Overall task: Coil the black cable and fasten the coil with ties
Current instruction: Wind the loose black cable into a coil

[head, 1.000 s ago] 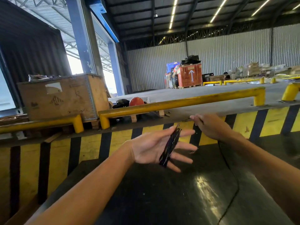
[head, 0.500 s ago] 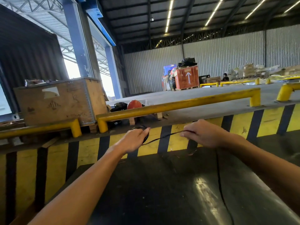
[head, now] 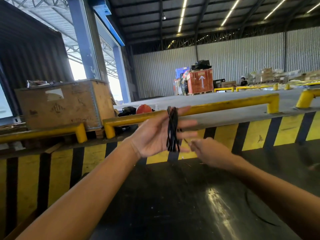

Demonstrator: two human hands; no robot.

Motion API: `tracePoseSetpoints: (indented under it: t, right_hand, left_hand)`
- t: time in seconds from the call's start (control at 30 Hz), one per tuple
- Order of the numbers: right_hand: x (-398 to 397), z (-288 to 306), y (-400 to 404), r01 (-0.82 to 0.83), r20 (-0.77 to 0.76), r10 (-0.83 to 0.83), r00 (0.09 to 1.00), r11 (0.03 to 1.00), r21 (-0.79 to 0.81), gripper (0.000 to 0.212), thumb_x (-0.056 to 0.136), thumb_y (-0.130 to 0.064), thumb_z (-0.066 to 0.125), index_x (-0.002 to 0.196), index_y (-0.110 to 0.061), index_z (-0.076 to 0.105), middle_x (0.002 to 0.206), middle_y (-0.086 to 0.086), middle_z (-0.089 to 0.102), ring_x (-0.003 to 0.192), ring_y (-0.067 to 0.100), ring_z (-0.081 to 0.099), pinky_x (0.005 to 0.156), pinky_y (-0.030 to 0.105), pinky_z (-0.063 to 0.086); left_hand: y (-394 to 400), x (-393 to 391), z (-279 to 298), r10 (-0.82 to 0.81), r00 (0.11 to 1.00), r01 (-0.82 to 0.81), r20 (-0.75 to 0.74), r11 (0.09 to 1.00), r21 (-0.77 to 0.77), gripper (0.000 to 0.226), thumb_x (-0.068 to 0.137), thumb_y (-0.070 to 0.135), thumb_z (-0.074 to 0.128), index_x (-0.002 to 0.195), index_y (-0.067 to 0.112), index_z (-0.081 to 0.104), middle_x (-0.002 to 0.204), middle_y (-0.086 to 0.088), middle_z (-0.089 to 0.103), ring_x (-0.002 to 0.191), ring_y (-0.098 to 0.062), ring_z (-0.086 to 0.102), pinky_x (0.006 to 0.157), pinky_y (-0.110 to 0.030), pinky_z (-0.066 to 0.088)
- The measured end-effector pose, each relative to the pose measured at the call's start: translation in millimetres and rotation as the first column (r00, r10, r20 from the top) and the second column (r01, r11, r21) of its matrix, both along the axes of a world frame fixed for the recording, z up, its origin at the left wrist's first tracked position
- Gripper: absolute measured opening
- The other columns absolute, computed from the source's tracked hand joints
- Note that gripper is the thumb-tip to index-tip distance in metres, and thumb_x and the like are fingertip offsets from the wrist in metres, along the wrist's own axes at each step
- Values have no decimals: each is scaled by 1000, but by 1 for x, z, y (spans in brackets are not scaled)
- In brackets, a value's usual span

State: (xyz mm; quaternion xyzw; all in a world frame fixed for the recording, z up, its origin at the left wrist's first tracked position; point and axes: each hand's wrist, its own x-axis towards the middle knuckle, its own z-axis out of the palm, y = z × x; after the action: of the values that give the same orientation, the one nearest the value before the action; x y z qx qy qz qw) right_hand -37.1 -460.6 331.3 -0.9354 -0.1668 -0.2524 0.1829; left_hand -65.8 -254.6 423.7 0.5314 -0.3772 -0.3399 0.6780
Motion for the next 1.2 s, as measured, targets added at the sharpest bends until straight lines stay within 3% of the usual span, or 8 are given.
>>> tracePoseSetpoints:
  t: [0.23, 0.37, 0.63, 0.73, 0.9, 1.03, 1.1, 1.2]
  right_hand:
    - [-29, -11, 31, -218, -62, 213, 975, 971, -93, 33, 97, -47, 31, 80, -29, 54, 64, -7, 56, 57, 1, 55, 55, 16, 37]
    - [-36, 13, 16, -253, -23, 252, 967, 959, -126, 35, 97, -45, 33, 82, -25, 57, 62, -10, 51, 56, -1, 52, 57, 18, 37]
    - [-34, 84, -6, -229, 255, 242, 936, 970, -80, 20, 83, -42, 60, 72, -26, 65, 62, -11, 61, 57, 6, 58, 50, 20, 43]
    - [-32, 95, -10, -201, 345, 181, 921, 979, 22, 15, 79, -44, 63, 74, -30, 64, 65, -8, 64, 55, 6, 60, 50, 25, 49]
    - [-16, 80, -9, -167, 342, 85, 936, 962, 216, 16, 85, -36, 64, 78, -22, 66, 63, -9, 60, 54, 4, 53, 48, 16, 36]
    - [-12, 50, -7, -221, 189, 165, 968, 918, 328, 25, 93, -28, 52, 79, -12, 66, 70, 2, 65, 62, 9, 59, 56, 28, 42]
    - [-15, 29, 3, -260, 110, 237, 965, 915, 309, 21, 94, -21, 50, 88, -13, 68, 81, -2, 68, 72, 0, 62, 63, 23, 48]
    - [-23, -5, 26, -227, -60, 252, 966, 935, 271, 40, 98, -34, 36, 66, -26, 58, 58, -5, 58, 56, -5, 57, 57, 17, 41]
  left_hand:
    - [3, 19, 6, 540, 772, -546, 335, 833, -85, 43, 101, 42, 27, 138, 32, 45, 150, -8, 38, 132, -25, 41, 103, -54, 32]
    - [8, 25, -8, 566, 651, -677, 506, 734, 50, 35, 102, 36, 25, 128, 36, 49, 141, -3, 47, 131, -20, 41, 110, -52, 23]
    - [1, 18, -28, 336, 647, -692, 685, 636, 342, 32, 99, 40, 28, 104, 40, 60, 137, -7, 52, 121, -19, 49, 101, -40, 36]
    - [-2, 18, -37, 290, 781, -568, 554, 700, 434, 51, 95, 51, 28, 115, 17, 60, 125, 11, 56, 124, -20, 47, 112, -53, 24]
    - [-7, 6, -34, -1, 975, -115, 220, 851, 512, 62, 85, 63, 30, 137, 33, 43, 141, -5, 43, 127, -28, 47, 102, -53, 36]
    - [-11, -6, -18, -123, 992, 120, 7, 977, 174, 74, 83, 61, 41, 145, 21, 33, 141, -14, 46, 132, -38, 36, 102, -60, 34]
    - [-14, -8, -7, -100, 995, 101, -21, 995, 6, 74, 84, 60, 31, 147, 21, 28, 147, -16, 38, 132, -39, 34, 100, -62, 32]
    - [-15, -3, 7, 57, 998, -55, 6, 987, -150, 72, 84, 60, 36, 146, 24, 32, 147, -17, 39, 130, -40, 43, 98, -65, 35]
